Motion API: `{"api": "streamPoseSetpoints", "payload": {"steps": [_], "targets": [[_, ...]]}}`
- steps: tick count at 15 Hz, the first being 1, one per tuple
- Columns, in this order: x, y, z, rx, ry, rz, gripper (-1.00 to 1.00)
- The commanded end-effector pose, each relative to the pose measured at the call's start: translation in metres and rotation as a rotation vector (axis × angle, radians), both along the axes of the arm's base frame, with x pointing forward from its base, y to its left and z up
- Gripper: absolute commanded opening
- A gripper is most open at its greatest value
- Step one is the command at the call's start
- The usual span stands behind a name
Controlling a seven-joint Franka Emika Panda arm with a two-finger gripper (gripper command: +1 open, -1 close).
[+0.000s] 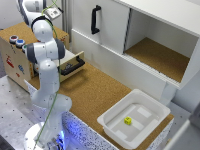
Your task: Stack the purple block on top of the pink block
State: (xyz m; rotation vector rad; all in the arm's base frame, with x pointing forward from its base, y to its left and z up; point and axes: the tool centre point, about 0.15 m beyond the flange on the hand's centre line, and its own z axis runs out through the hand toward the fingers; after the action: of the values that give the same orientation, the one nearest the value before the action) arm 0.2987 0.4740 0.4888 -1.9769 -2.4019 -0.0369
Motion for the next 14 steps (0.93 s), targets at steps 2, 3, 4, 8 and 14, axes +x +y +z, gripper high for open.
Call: {"api": "streamPoseSetpoints", "payload": {"steps": [2,3,4,8,14], "targets": [[0.004,0.004,-0.02,-0.018,0.044,-0.035,-1.0],[0.005,0.002,-0.021,-0.01,0.046,-0.048,-1.0],[0.007,0.0,-0.023,-0.009,0.046,-0.061,-1.0],[0.008,0.0,-0.027,-0.007,0.055,-0.073,1.0],[0.0,-0.009,0.03,0.028,-0.049,-0.083,1.0]]}}
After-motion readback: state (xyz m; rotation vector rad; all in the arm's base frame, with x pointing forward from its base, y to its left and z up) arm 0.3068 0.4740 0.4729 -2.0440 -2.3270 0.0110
